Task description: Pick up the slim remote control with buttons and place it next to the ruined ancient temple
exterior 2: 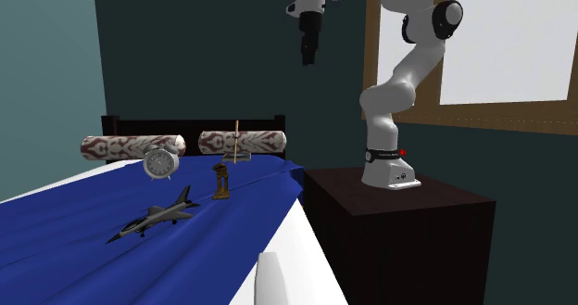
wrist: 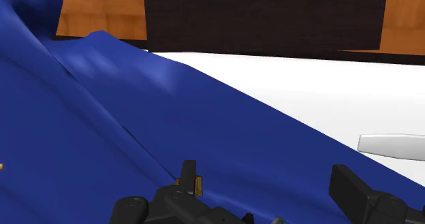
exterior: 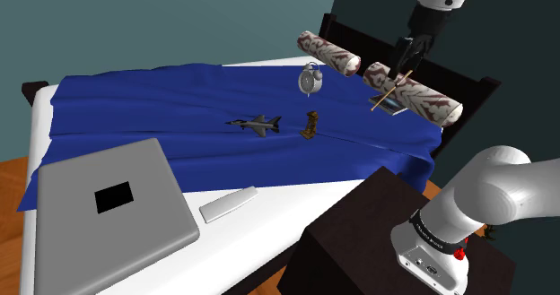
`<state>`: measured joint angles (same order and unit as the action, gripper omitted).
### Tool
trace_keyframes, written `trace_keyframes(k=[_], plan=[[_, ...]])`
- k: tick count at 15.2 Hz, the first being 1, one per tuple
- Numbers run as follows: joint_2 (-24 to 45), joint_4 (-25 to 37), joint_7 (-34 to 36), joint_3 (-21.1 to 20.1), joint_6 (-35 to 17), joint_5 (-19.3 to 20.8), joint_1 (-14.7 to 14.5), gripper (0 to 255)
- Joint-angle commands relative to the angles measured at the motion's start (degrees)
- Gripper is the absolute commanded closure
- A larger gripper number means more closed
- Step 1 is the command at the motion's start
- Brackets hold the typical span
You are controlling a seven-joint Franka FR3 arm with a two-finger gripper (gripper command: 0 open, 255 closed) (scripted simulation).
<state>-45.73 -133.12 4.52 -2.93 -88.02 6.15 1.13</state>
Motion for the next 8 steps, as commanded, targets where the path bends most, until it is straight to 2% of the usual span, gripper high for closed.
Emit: trace_keyframes(k=[1,8], plan=[[0.0,0.0,0.0,0.0,0.0,0.0,0.0,0],[-3.84,-11.18,16.89,-8.13,-6.3,-7.29,0.67,0]])
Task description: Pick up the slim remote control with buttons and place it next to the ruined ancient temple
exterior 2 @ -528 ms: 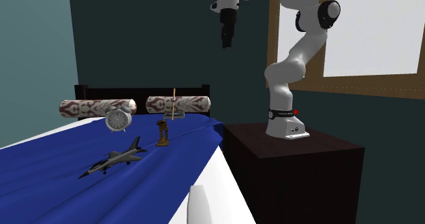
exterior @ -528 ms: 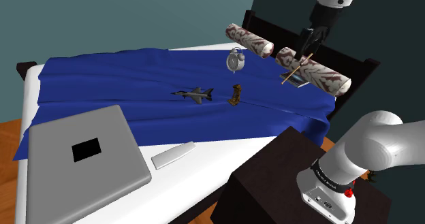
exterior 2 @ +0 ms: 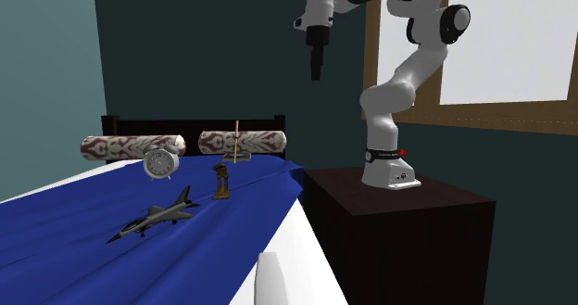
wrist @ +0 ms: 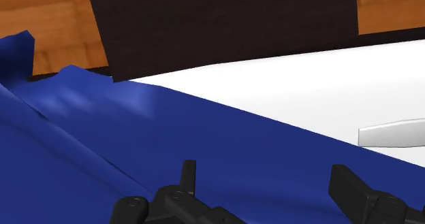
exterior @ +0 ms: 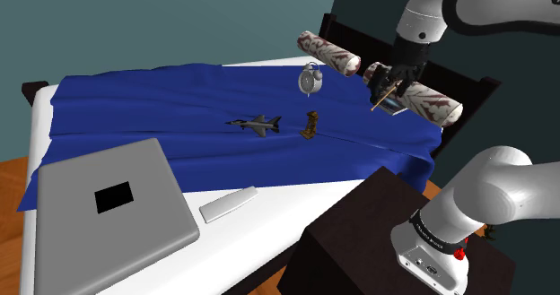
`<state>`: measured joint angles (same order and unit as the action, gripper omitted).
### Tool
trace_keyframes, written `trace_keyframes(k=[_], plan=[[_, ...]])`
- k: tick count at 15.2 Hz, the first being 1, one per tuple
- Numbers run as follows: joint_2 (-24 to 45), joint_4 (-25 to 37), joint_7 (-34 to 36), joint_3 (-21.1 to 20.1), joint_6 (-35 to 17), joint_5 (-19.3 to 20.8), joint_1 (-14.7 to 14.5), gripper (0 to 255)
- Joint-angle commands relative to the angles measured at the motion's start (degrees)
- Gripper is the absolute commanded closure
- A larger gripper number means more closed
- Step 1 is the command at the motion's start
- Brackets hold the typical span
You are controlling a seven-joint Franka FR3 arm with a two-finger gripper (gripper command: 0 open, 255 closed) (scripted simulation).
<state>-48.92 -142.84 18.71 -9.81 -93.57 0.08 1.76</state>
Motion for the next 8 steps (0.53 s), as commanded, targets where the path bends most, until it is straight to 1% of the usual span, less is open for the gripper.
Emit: trace_keyframes(k=[1,5,8], plan=[[-0.79,-2.73,5.13,-2.54,-1.81,-2.4,0.03,0],[-0.05,-6.93,14.88,-8.14,-6.61,-7.34,-0.05,0],[1.97,-9.07,22.18,-12.72,-10.86,-11.08,-0.01,0]])
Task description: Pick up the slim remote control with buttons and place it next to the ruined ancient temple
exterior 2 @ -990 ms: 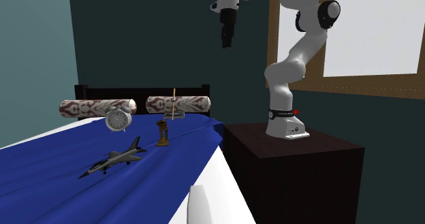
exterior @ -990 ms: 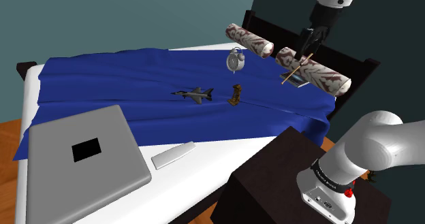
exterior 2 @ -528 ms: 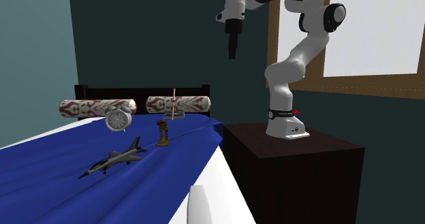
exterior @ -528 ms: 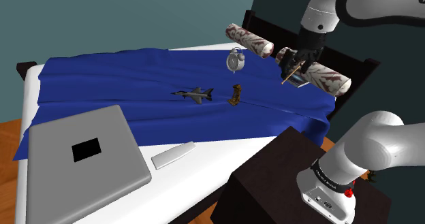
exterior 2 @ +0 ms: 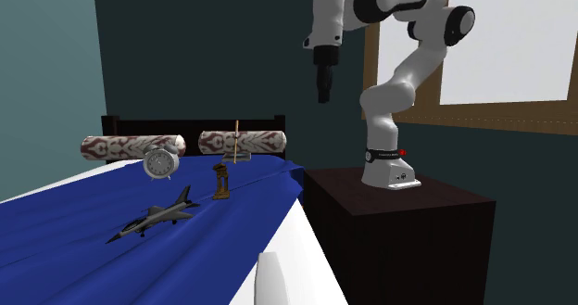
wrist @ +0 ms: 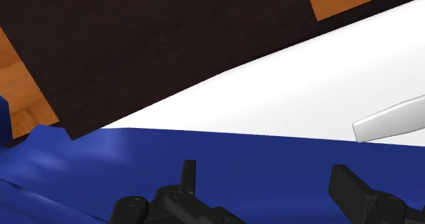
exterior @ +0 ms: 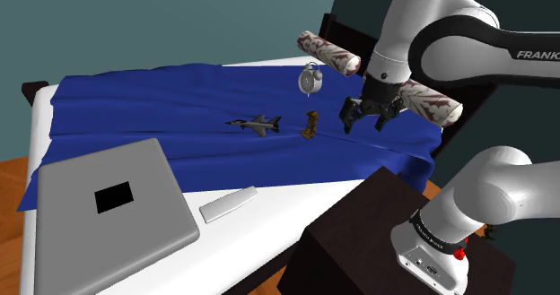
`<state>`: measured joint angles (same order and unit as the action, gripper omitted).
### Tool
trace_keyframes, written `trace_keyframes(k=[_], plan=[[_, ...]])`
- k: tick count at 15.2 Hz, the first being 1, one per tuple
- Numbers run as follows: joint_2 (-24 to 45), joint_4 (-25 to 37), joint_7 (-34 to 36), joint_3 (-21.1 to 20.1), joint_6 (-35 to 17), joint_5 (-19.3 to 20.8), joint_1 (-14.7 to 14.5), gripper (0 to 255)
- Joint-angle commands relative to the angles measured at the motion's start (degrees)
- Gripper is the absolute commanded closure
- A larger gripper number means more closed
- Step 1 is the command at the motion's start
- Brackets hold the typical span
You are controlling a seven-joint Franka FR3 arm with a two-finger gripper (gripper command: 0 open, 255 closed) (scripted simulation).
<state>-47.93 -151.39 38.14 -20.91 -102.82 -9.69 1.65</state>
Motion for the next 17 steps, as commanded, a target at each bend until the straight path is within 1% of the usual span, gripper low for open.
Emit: trace_keyframes(k=[1,6,9,11,14,16,17], plan=[[1.95,-1.03,5.18,-3.21,-3.15,-2.52,0.18,0],[9.03,-1.96,17.39,-11.59,-11.81,-7.63,1.45,0],[14.9,-1.23,24.91,-17.05,-17.57,-9.43,3.39,0],[19.45,-0.25,30.2,-20.92,-21.57,-9.72,5.35,0],[27.25,1.88,39.07,-27.23,-27.68,-8.0,9.55,0],[33.31,3.69,46.21,-31.87,-31.74,-4.6,13.36,0],[36.75,4.71,50.45,-34.29,-33.7,-1.8,15.58,0]])
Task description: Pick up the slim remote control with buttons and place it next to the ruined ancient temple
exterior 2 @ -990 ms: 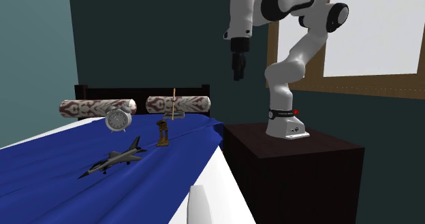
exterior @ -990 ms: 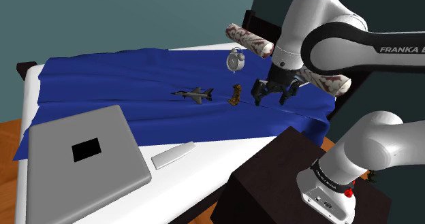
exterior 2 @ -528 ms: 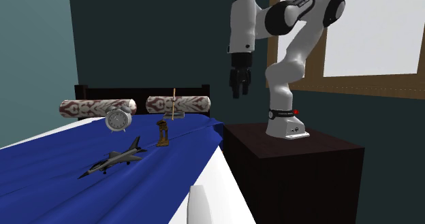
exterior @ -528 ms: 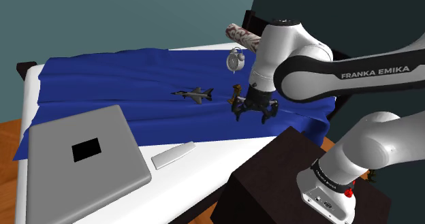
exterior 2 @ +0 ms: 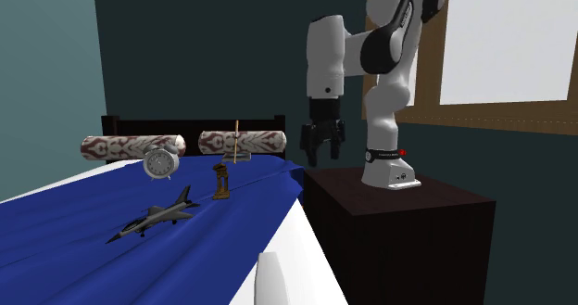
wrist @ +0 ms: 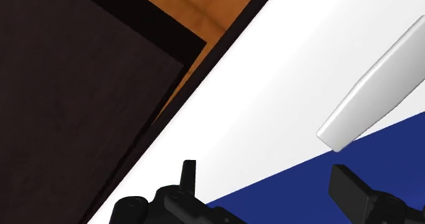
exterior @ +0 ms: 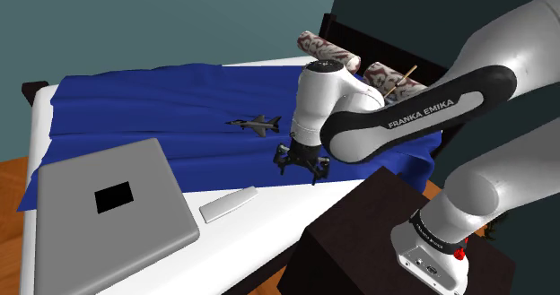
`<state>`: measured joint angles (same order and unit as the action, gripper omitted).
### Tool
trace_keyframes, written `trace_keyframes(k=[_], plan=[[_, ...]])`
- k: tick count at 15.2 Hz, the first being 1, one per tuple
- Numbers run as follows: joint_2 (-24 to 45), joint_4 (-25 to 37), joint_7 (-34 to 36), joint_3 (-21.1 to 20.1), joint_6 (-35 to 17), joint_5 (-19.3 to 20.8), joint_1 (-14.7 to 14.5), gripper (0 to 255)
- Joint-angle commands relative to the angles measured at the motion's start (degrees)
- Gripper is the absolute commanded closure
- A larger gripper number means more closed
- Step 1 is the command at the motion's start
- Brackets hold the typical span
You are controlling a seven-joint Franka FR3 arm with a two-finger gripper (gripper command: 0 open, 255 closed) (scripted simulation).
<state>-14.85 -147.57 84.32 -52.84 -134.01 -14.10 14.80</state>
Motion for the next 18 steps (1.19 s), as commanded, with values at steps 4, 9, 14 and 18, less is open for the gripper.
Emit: trace_keyframes(k=[4,9,14,18], plan=[[22.05,6.25,28.83,-7.27,-7.77,25.45,8.23,0],[37.74,15.62,49.21,6.82,-8.99,42.28,-5.21,0],[48.79,26.02,60.55,16.12,-9.83,48.18,-14.41,0],[56.84,35.11,66.76,21.34,-10.15,49.73,-19.6,0]])
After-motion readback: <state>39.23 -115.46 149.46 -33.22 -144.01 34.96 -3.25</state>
